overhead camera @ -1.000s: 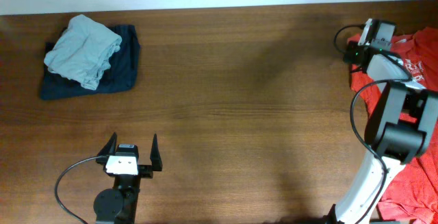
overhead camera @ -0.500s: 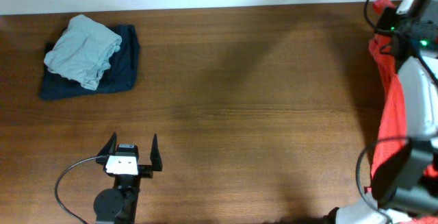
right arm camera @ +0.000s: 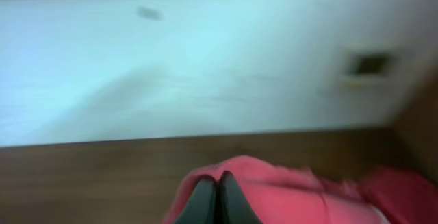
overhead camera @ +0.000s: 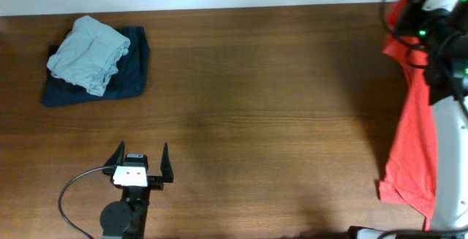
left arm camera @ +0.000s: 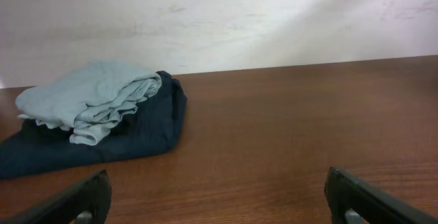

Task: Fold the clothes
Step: 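Lift the T-shirt with the right gripper and drag it leftward across the table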

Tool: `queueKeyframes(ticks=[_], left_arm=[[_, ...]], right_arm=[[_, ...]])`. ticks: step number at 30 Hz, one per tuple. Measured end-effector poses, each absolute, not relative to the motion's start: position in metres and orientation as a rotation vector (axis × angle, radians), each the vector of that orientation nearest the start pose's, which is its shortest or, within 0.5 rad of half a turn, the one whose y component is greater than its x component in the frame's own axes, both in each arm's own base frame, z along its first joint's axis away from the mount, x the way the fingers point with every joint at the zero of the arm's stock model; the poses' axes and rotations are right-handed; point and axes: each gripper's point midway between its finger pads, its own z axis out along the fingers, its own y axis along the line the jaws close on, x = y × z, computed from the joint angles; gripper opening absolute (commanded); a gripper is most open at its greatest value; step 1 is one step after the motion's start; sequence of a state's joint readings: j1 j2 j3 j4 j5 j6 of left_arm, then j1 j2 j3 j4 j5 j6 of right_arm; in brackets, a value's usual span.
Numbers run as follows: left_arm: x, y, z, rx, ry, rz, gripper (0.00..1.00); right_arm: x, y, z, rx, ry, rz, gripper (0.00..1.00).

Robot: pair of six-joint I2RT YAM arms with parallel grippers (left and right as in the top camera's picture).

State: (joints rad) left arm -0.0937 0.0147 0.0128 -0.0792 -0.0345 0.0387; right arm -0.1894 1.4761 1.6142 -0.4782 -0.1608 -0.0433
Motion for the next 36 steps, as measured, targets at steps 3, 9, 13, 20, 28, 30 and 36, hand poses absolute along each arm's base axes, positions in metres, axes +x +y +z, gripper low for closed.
queueKeyframes(ticks=[3,9,13,20,28,30,36], left_arm=[[0.246,-0.017,0.157,0.083,1.649,-0.013,0.99],[0.246,-0.017,0.157,0.083,1.649,-0.013,0.99],[0.246,-0.017,0.157,0.083,1.65,-0.013,0.99],[0.246,-0.017,0.157,0.083,1.649,-0.013,0.99],[0.246,-0.017,0.157,0.083,1.649,-0.013,0.99],[0.246,-0.017,0.157,0.083,1.65,-0.013,0.99],[0.246,-0.017,0.157,0.083,1.65,-0.013,0.99]], right_arm=[[0.462,-0.004,0.386,-0.096,1.91,0.099,0.04],[0.49,0.11,0.318,-0.333,2.026,0.287,0.04],[0.504,0.19,0.245,-0.473,2.124,0.4,0.04],[0.469,0.321,0.173,-0.745,2.144,0.549,0.04],[0.416,0.396,0.18,-0.91,2.057,0.642,0.04],[0.41,0.403,0.18,-0.927,2.052,0.65,0.04],[0.411,0.402,0.18,-0.925,2.051,0.651,0.58]])
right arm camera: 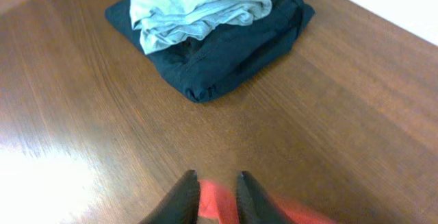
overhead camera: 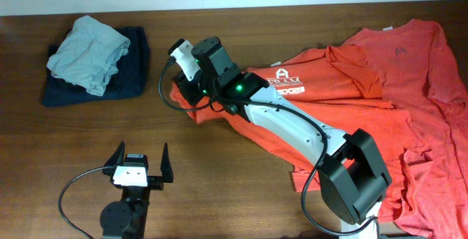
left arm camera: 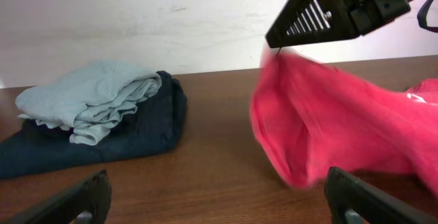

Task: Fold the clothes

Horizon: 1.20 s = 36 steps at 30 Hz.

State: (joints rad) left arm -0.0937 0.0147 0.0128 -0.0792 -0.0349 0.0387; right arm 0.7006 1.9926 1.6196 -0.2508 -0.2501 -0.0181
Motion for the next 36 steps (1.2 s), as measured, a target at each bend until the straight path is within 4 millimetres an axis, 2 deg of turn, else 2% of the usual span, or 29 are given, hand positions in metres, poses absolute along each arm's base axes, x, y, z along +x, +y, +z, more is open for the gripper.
queueKeyframes(ticks=[1,4,7,9,12,15,16,17,19,21,25,27,30,32,36], left_arm=[[0.246,-0.017,0.157,0.083,1.65,-0.013,0.99],[0.246,-0.017,0.157,0.083,1.649,-0.013,0.99],[0.246,-0.017,0.157,0.082,1.65,-0.013,0.99],[0.246,-0.017,0.157,0.083,1.65,-0.013,0.99],[0.246,-0.017,0.157,0.083,1.65,-0.013,0.99],[0.246,-0.017,0.157,0.083,1.65,-0.013,0.99],[0.246,-0.017,0.157,0.083,1.649,-0.013,0.99],[0.246,-0.017,0.157,0.083,1.65,-0.013,0.99],[0.246,-0.017,0.157,0.083,1.65,-0.013,0.99],[0.246,-0.017,0.157,0.083,1.649,-0.013,0.99],[0.246,-0.017,0.157,0.083,1.649,-0.013,0.99],[0.246,-0.017,0.157,0.083,1.649,-0.013,0.99],[0.246,-0.017,0.157,0.082,1.649,-0.013,0.99],[0.246,-0.017,0.157,0.083,1.649,-0.013,0.99],[0.246,-0.017,0.157,0.083,1.65,-0.013,0.99]], right_arm=[[0.411,0.401,0.18,-0.918,2.055,0.653,0.67],[0.415,0.396,0.181,-0.909,2.061,0.65,0.8],[0.422,0.384,0.188,-0.877,2.066,0.64,0.81],[0.426,0.37,0.202,-0.847,2.067,0.625,0.81],[0.429,0.334,0.223,-0.782,2.106,0.558,0.81],[0.442,0.268,0.256,-0.64,2.143,0.441,0.79],[0.45,0.227,0.275,-0.545,2.15,0.372,0.76],[0.456,0.195,0.283,-0.474,2.166,0.323,0.74],[0.459,0.114,0.29,-0.286,2.231,0.21,0.73],[0.458,0.049,0.28,-0.127,2.31,0.134,0.73],[0.448,-0.041,0.253,0.116,2.417,0.088,0.73],[0.444,-0.076,0.241,0.206,2.441,0.096,0.73],[0.443,-0.106,0.221,0.265,2.473,0.148,0.73],[0.443,-0.113,0.21,0.276,2.492,0.169,0.73],[0.445,-0.119,0.169,0.229,2.581,0.225,0.76]])
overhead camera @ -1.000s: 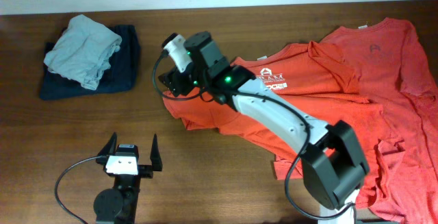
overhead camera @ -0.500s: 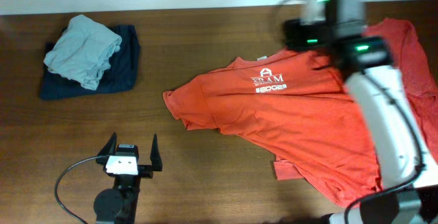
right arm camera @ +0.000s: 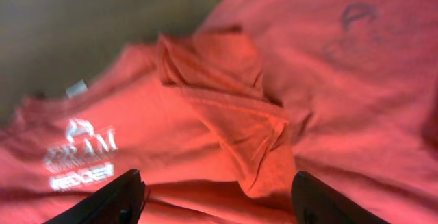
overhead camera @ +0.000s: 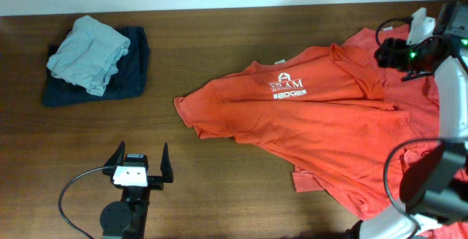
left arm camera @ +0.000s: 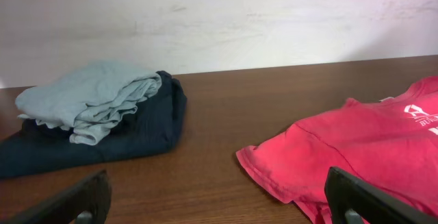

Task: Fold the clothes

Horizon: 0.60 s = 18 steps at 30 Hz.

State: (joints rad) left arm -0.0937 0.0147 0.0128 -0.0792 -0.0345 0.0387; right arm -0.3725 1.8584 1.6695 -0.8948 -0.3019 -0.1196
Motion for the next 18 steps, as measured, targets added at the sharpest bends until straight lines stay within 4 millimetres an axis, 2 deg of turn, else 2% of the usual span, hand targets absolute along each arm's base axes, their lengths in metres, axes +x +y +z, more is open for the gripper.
queueKeyframes(ticks=[4,7,10,15,18], left_arm=[[0.246,-0.017,0.157,0.083,1.65,-0.013,0.99],[0.246,-0.017,0.157,0.083,1.649,-0.013,0.99],[0.246,-0.017,0.157,0.083,1.65,-0.013,0.99],[0.246,-0.017,0.157,0.083,1.65,-0.013,0.99],[0.246,-0.017,0.157,0.083,1.649,-0.013,0.99]], right_arm=[[0.445,-0.115,0.131,0.147,2.67,0.274,0.76],[0.448,-0.115,0.11,0.106,2.704,0.294,0.76],[0.454,-0.117,0.098,0.083,2.703,0.293,0.75],[0.462,-0.119,0.089,0.051,2.69,0.286,0.59],[0.462,-0.119,0.087,0.053,2.692,0.291,0.58]])
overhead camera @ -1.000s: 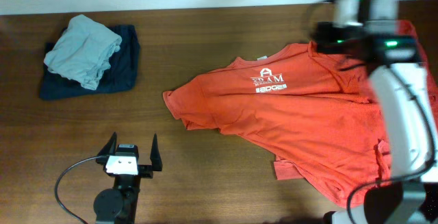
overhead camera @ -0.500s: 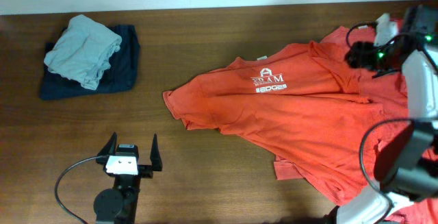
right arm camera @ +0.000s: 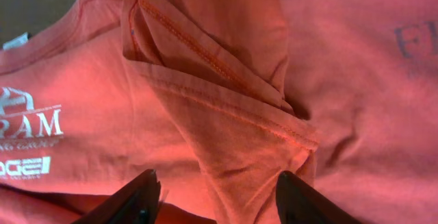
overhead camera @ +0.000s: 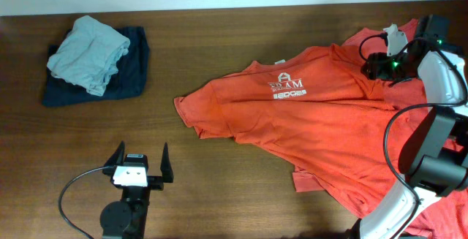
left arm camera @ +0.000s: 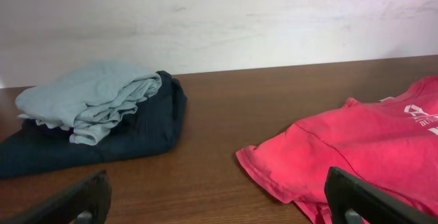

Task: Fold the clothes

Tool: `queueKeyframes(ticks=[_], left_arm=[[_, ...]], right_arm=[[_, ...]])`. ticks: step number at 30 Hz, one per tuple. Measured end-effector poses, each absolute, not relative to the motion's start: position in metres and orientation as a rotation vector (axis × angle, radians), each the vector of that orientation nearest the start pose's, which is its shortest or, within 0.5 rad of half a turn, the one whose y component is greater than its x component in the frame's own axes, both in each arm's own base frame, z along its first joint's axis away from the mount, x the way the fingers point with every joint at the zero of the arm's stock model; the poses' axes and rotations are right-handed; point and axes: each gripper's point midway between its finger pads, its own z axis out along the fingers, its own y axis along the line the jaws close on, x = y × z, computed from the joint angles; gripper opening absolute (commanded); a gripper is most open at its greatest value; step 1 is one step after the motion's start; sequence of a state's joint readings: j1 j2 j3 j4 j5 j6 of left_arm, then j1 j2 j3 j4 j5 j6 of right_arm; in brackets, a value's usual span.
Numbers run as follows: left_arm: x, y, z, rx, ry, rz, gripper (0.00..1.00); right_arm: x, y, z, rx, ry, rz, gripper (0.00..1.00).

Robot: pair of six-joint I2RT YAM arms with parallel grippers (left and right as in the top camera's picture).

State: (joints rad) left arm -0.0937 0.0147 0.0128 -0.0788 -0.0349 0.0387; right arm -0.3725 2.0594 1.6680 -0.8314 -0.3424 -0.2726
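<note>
An orange-red T-shirt with white print [overhead camera: 307,115] lies spread and rumpled across the middle and right of the table; its left sleeve [left arm camera: 321,148] shows in the left wrist view. A second red shirt [overhead camera: 431,100] lies under it at the right edge. My right gripper [overhead camera: 374,65] hovers open just over the printed shirt's folded right sleeve [right arm camera: 226,107], its fingers [right arm camera: 140,196] either side of the fold. My left gripper [overhead camera: 140,167] rests open near the front left, nothing between its fingers [left arm camera: 75,200].
A folded pale blue garment [overhead camera: 88,52] sits on a folded dark navy one [overhead camera: 128,74] at the back left. The wooden table [overhead camera: 241,195] ends at a white wall behind.
My right gripper has moved a little left and down onto the folded sleeve of the printed shirt, still open. The shirts and the left gripper have not moved.
At first the red clothes hung bunched at the table's right edge with my right gripper shut on them. Then the right arm reached far left, dragging the printed shirt across the table. It then stood open at the far right, and now hovers over the sleeve.
</note>
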Motion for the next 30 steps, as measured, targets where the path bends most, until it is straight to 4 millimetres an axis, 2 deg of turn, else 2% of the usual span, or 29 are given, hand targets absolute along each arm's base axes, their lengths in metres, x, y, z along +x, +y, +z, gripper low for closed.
queueKeyframes(ticks=[5,12,17,20,23,25,26,27,30], left_arm=[[0.246,-0.017,0.157,0.083,1.649,-0.013,0.99],[0.246,-0.017,0.157,0.083,1.649,-0.013,0.99],[0.246,-0.017,0.157,0.083,1.649,-0.013,0.99],[0.246,-0.017,0.157,0.083,1.65,-0.013,0.99],[0.246,-0.017,0.157,0.083,1.649,-0.013,0.99],[0.246,-0.017,0.157,0.083,1.649,-0.013,0.99],[0.246,-0.017,0.157,0.083,1.649,-0.013,0.99],[0.246,-0.017,0.157,0.083,1.649,-0.013,0.99],[0.246,-0.017,0.157,0.083,1.649,-0.013,0.99]], right_arm=[[0.462,-0.119,0.086,0.052,2.694,0.291,0.59],[0.455,-0.121,0.065,0.064,2.724,0.267,0.59],[0.452,-0.12,0.056,0.066,2.738,0.269,0.49],[0.452,-0.121,0.054,0.068,2.739,0.266,0.47],[0.452,-0.121,0.054,0.069,2.74,0.266,0.49],[0.452,-0.121,0.054,0.074,2.74,0.267,0.59],[0.453,-0.121,0.053,0.07,2.735,0.263,0.59],[0.453,-0.121,0.052,0.07,2.734,0.261,0.59],[0.45,-0.12,0.045,0.07,2.741,0.262,0.37]])
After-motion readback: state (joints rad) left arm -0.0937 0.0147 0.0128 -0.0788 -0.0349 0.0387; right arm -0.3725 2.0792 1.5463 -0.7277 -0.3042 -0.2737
